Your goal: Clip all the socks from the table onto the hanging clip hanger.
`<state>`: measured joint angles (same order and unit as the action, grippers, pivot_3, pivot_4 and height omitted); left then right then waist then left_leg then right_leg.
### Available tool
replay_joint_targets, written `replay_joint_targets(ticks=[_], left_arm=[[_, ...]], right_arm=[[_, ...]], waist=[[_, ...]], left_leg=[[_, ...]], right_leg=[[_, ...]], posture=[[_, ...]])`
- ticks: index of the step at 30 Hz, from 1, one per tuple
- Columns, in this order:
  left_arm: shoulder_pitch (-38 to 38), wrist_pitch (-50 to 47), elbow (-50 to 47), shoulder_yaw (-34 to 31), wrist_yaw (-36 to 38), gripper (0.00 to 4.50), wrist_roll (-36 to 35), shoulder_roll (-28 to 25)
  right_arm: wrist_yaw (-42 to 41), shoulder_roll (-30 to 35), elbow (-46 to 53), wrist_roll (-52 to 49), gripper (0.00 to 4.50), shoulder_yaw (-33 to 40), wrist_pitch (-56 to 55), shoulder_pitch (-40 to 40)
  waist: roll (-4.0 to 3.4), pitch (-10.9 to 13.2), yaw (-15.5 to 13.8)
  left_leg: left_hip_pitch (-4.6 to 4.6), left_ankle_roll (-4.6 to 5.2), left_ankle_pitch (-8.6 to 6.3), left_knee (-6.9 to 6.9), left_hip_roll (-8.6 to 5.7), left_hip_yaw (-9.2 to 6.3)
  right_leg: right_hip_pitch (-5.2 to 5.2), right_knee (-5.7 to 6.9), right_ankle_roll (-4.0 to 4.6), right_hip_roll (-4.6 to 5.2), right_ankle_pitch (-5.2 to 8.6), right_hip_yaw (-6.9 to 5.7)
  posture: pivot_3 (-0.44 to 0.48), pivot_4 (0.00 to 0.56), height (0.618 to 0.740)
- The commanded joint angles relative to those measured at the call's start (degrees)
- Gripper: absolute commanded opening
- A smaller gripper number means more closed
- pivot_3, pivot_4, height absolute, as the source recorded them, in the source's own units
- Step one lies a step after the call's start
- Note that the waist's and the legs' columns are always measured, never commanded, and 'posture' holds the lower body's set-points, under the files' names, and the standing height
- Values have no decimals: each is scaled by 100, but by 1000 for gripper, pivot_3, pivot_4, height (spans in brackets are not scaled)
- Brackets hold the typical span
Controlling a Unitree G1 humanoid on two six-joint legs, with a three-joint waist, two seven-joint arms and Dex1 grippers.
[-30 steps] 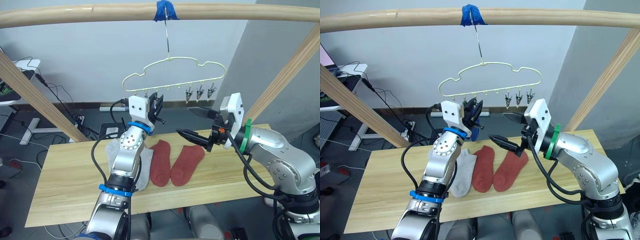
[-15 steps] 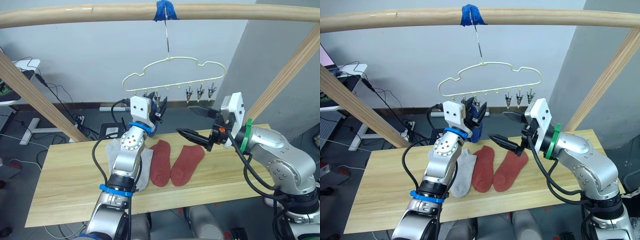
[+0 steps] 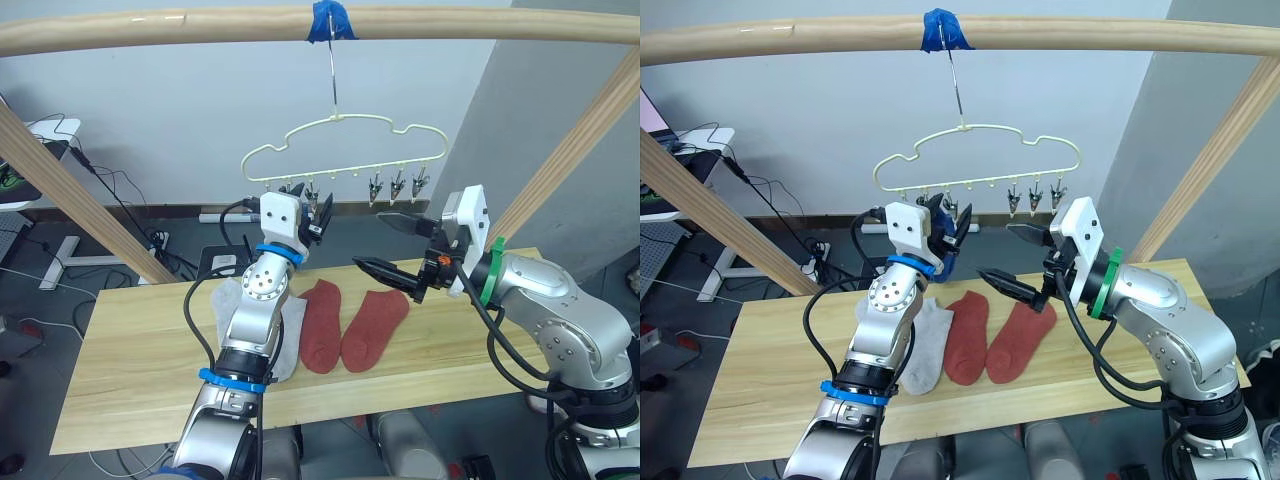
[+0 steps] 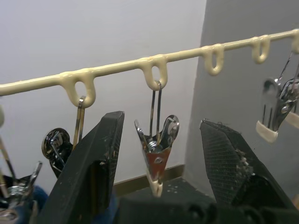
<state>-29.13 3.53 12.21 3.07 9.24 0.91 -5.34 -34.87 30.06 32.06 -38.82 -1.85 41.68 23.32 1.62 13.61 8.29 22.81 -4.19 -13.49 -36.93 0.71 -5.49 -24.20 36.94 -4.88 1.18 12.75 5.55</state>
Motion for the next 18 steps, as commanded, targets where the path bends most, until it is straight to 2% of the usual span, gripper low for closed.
replay_joint_targets(ticks=[1, 11, 14, 18], left_arm=[[-87, 118, -67, -16, -154, 2862, 80, 54], [-73, 103, -78, 10, -95, 2862, 32, 70], [-75, 114, -93, 5, -63, 2246, -8, 88], [-81, 106, -109, 4, -36, 1005, -41, 109]], right_arm=[[17, 23, 131, -20, 4500, 106, -62, 44], [65, 18, 160, -61, 4500, 110, -5, 88], [71, 14, 168, -68, 4500, 107, -7, 78], [101, -9, 170, -68, 4500, 106, -20, 39]], waist=[[0, 0, 1], [0, 0, 2], [0, 0, 3], [0, 0, 4]], left_leg=[[0, 0, 0, 0, 0, 0], [0, 0, 0, 0, 0, 0], [0, 0, 0, 0, 0, 0], [0, 0, 0, 0, 0, 0]], right_leg=[[0, 0, 0, 0, 0, 0], [0, 0, 0, 0, 0, 0], [0, 0, 0, 0, 0, 0], [0, 0, 0, 0, 0, 0]], posture=[[-225, 196, 740], [-225, 196, 740], [-226, 192, 740], [-227, 193, 740]])
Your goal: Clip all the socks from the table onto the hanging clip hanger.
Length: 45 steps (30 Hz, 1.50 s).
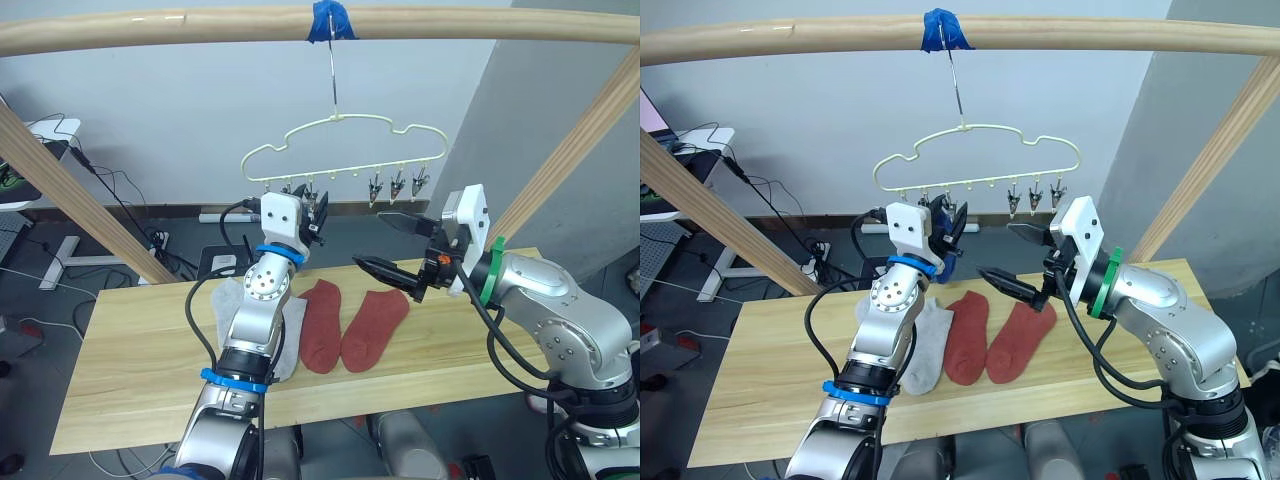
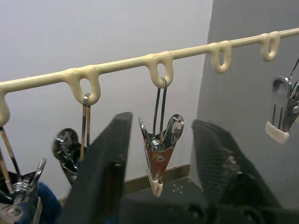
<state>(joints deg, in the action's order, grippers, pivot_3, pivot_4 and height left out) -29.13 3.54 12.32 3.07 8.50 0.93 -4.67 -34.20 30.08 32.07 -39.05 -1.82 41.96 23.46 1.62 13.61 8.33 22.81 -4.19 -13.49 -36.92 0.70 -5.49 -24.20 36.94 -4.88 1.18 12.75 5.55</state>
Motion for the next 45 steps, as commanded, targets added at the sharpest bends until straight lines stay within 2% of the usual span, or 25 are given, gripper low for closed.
replay_joint_targets(ticks=[1, 4, 11, 14, 16, 18, 20, 22, 24, 26, 28, 31, 38, 41, 45], left_arm=[[-82, 102, -121, 6, 41, 703, -45, 45], [-88, 89, -123, -3, 50, 195, -49, 48], [-100, 15, -126, -9, 150, 190, -67, 23], [-141, -415, -257, 10, 542, 190, -292, -80], [-178, -908, -459, -53, 831, 190, -578, -185], [-254, -2151, -836, -226, 1488, 190, -1349, -510], [-306, -3063, -1066, -356, 1884, 190, -1867, -805], [-345, -3477, -1165, -421, 1986, 190, -2070, -974], [-404, -4242, -1211, -711, 2001, 190, -2577, -1029], [-555, -5295, -1148, -1215, 2168, 190, -3360, -1218], [-703, -5895, -1097, -1444, 2294, 190, -3765, -1429], [-756, -6019, -1184, -1344, 2319, 190, -3821, -1545], [-641, -6249, -1523, -1335, 2141, 190, -4055, -1454], [-561, -6428, -1653, -1402, 2128, 190, -4186, -1499], [-527, -6461, -1689, -1411, 2144, 190, -4243, -1529]], right_arm=[[38, -11, 169, -34, 4500, 99, -63, 0], [58, -15, 186, -30, 4500, 92, -87, -57], [98, -4, 214, -39, 4500, 87, -43, -58], [130, 227, 149, 237, 4500, -109, 115, -43], [95, 608, -101, 930, 4500, -587, 40, -107], [312, 549, -966, 1678, 4500, -1050, -330, -226], [305, 346, -1554, 2000, 4500, -1276, -671, -258], [211, 190, -1846, 2138, 4500, -1335, -861, -256], [78, 173, -2166, 2443, 4500, -1528, -1101, -254], [-67, 6, -3028, 2878, 4500, -1972, -1305, -116], [-46, -328, -3941, 3191, 4500, -2202, -1589, 94], [-11, -740, -4777, 3264, 4500, -2049, -1619, 256], [63, -1048, -6045, 3782, 4500, -2013, -2307, 444], [-10, -1034, -6307, 4114, 3902, -2164, -2920, 432], [-179, -1014, -6224, 4215, 2569, -2117, -3250, 289]], waist=[[0, 0, 0], [0, 0, 1], [0, 0, 3], [0, 0, 6], [0, 0, 11], [6, -3, 19], [4, -3, 57], [-3, 1, 117], [-4, 1, 138], [1, -1, 165], [4, -2, 204], [-2, 2, 278], [-2, 1, 259], [-2, 0, 257], [-2, -2, 258]], left_leg=[[0, 0, 0, 0, 0, 0], [0, 0, 0, 0, 0, 0], [0, 0, 0, 0, 0, 0], [0, 0, 0, 0, 0, 0], [-1, 0, 0, 0, 0, 1], [-2, 0, 0, 0, 0, 1], [-8, 0, 0, 1, 1, 1], [-11, 0, 0, 4, 1, 2], [-8, 0, 0, 3, 1, 3], [-6, 0, 0, 2, 1, 2], [-12, 0, 0, 1, 2, -1], [-25, 1, 1, 7, 6, -4], [-16, 0, 0, 3, 2, -4], [-22, 0, 0, 5, 4, -7], [-27, -1, 1, 2, 4, -3]], right_leg=[[0, 0, 0, 0, 0, 0], [0, 0, 0, 0, 0, 0], [0, 0, 0, 0, 0, 0], [0, 0, 0, 0, 0, 0], [0, 0, 0, 0, 0, 0], [0, 0, 0, 0, 0, 0], [1, 4, 1, -2, 1, -1], [1, 6, 2, -2, 2, 1], [1, 4, 0, -2, 2, 3], [2, 1, -1, -1, 2, 3], [4, 4, -1, -2, 1, 0], [9, 13, 0, -8, 2, -1], [9, 4, -2, -2, 0, 0], [12, 9, -2, -4, 0, -1], [16, 10, -4, -4, -2, 2]], posture=[[-227, 193, 740], [-228, 195, 740], [-228, 201, 740], [-225, 203, 740], [-222, 204, 740], [-214, 205, 740], [-211, 205, 740], [-207, 206, 740], [-207, 206, 740], [-199, 208, 740], [-191, 210, 740], [-181, 208, 740], [-157, 202, 740], [-148, 199, 740], [-144, 193, 740]])
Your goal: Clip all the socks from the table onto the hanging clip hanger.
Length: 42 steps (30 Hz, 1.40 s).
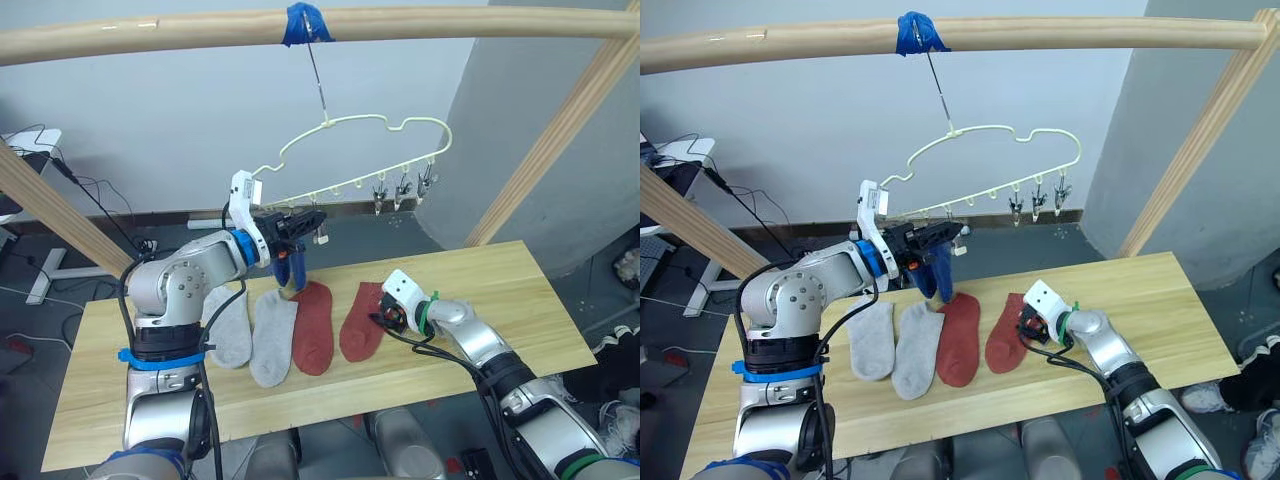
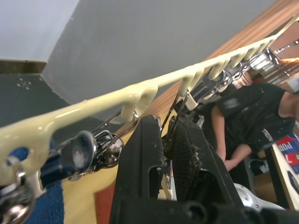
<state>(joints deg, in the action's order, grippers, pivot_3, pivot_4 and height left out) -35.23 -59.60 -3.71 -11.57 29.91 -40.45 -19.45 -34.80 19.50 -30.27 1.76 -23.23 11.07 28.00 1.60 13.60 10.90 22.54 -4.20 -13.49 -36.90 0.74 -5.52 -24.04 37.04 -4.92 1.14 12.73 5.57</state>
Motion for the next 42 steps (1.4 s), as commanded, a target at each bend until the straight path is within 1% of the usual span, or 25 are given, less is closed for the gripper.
replay_joint_targets(ticks=[1, 7, 8, 10, 13, 15, 18, 20, 22, 26, 42], left_arm=[[79, -167, -86, 40, 4, 190, -130, -49], [100, -256, -129, 21, -51, 190, -269, 6], [101, -297, -124, 18, -58, 190, -301, 9], [146, -202, -110, 113, -23, 190, -223, -38], [142, -96, -61, 151, -38, 190, -190, -9], [91, -159, -39, 84, -89, 190, -300, 70], [36, -419, 33, -74, -170, 190, -537, 171], [3, -578, 105, -191, -266, 190, -680, 232], [-35, -700, 174, -265, -355, 190, -774, 267], [-156, -961, 305, -463, -519, 190, -1048, 371], [-70, -994, 168, -209, -383, 190, -1034, 203]], right_arm=[[-144, 60, 41, 163, 2223, 35, -207, -191], [-308, 166, 354, 171, 157, 222, -398, -354], [-347, 193, 510, 131, 38, 281, -395, -391], [-702, 315, 1040, -78, 38, 348, -447, -548], [-990, 439, 2146, -500, 38, 598, -92, -866], [-1055, 453, 2938, -844, 38, 788, 428, -1033], [-1213, 502, 4106, -1316, 38, 923, 837, -1202], [-1346, 577, 4615, -1440, 38, 877, 938, -1253], [-1278, 574, 4777, -1368, 38, 807, 995, -1219], [-1074, 397, 4768, -1339, 38, 814, 1157, -1107], [-894, 259, 4565, -1299, 38, 873, 1234, -912]], waist=[[0, -1, -2], [0, -1, -25], [0, -1, -29], [-2, -2, -40], [-2, -3, -53], [-2, -3, -55], [-1, -4, -82], [0, -5, -98], [1, -14, -103], [5, -17, -119], [5, -17, -121]], left_leg=[[0, 0, 0, 0, 0, 0], [1, 0, 0, 0, 0, 0], [1, 0, 0, 0, 0, 0], [2, 0, 0, 0, 0, 0], [4, 0, 0, 2, 0, 0], [3, -1, 0, 1, 0, 0], [3, -1, 0, -4, 0, -2], [3, -1, 0, -4, -1, -2], [3, -1, 0, -3, 0, -1], [5, -1, 0, -4, -1, 0], [7, -1, 0, -4, -1, -1]], right_leg=[[1, 0, 0, 0, 0, 0], [0, -1, 0, 1, 0, 0], [0, -1, 0, 1, 0, 0], [-1, 0, 0, 1, 0, 0], [-2, -2, 0, 0, 0, 0], [-2, -1, 0, 0, 0, 1], [-2, 3, -1, 0, 0, 0], [-2, 4, -1, 0, 0, -1], [-2, 1, -1, 0, 0, -1], [-2, 0, -1, 1, 0, -1], [-4, 0, 0, 1, -1, -1]], posture=[[-143, 193, 740], [-146, 188, 740], [-146, 188, 740], [-154, 181, 740], [-156, 175, 740], [-156, 175, 740], [-166, 176, 740], [-177, 172, 740], [-180, 171, 740], [-185, 168, 740], [-184, 174, 740]])
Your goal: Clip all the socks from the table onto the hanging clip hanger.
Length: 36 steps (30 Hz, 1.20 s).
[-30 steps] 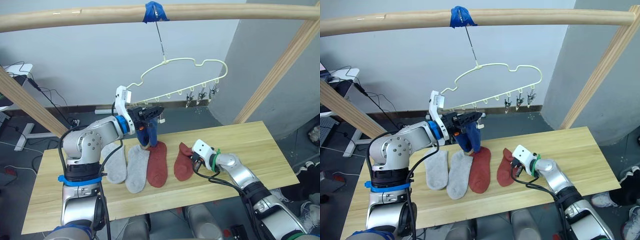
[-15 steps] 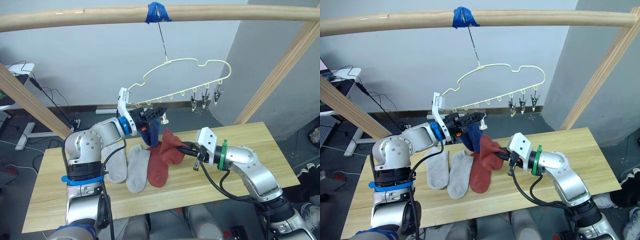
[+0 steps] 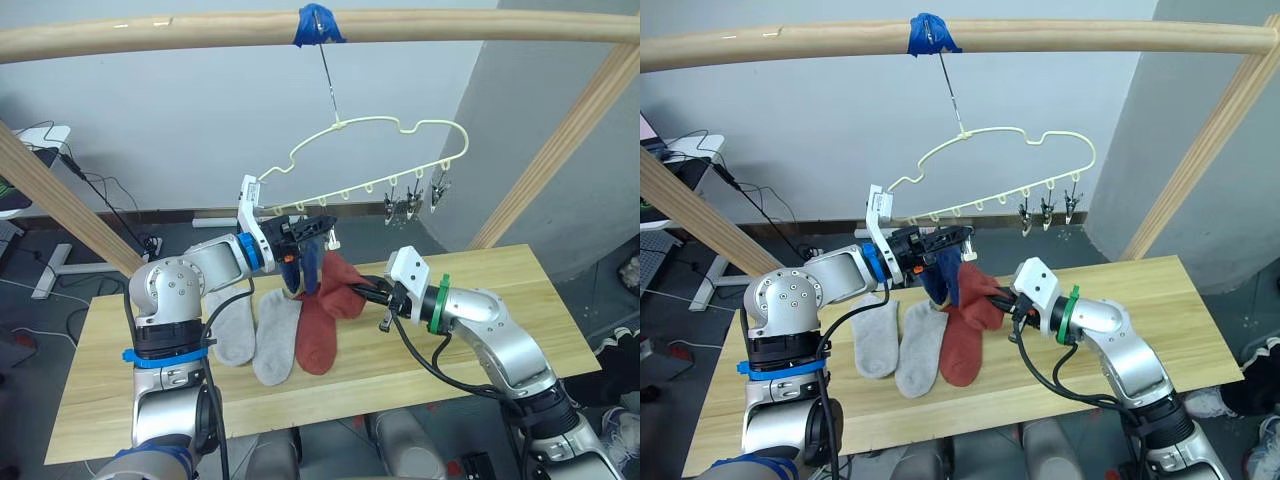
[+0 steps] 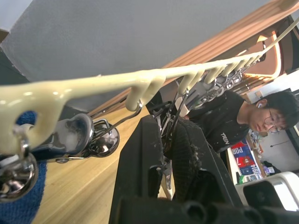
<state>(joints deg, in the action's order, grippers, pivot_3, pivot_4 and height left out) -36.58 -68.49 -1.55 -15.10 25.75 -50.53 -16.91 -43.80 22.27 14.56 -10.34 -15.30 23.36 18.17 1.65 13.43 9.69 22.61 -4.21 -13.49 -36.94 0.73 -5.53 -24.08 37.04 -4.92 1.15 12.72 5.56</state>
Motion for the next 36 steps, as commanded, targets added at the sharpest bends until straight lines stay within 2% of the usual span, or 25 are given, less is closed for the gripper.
replay_joint_targets(ticks=[1, 16, 19, 33, 36], left_arm=[[66, -102, -48, 147, 35, 190, -26, -54], [21, -101, -59, 209, 104, 190, -87, -63], [39, -48, -67, 283, 157, 190, -30, -82], [113, 639, -205, 694, 698, 190, 291, -308], [87, 492, -170, 547, 650, 1197, 94, -296]], right_arm=[[9, -18, 78, -89, 38, 76, 5, 74], [56, -67, -254, -17, 38, 64, -86, 225], [122, -249, -249, -244, 38, 266, -78, 314], [203, -422, -254, -313, 38, 375, -133, 381], [212, -442, -306, -286, 0, 344, -130, 406]], waist=[[0, 0, -1], [0, 0, -2], [0, 0, 0], [-1, 0, -4], [-1, 0, -4]], left_leg=[[0, 0, 0, 0, 0, 0], [0, 0, 0, 0, 0, 0], [0, 0, 0, -1, 0, 0], [2, 0, 0, 0, 0, -1], [2, 0, 0, 0, 0, -1]], right_leg=[[0, 0, 0, 0, 0, 0], [0, 1, 0, 0, 0, 0], [0, 2, 0, 0, 0, 0], [-1, 1, 1, 0, 0, 0], [-1, 2, 1, 0, 0, 0]], posture=[[-184, 174, 740], [-183, 177, 740], [-190, 178, 740], [-192, 180, 740], [-191, 180, 740]])
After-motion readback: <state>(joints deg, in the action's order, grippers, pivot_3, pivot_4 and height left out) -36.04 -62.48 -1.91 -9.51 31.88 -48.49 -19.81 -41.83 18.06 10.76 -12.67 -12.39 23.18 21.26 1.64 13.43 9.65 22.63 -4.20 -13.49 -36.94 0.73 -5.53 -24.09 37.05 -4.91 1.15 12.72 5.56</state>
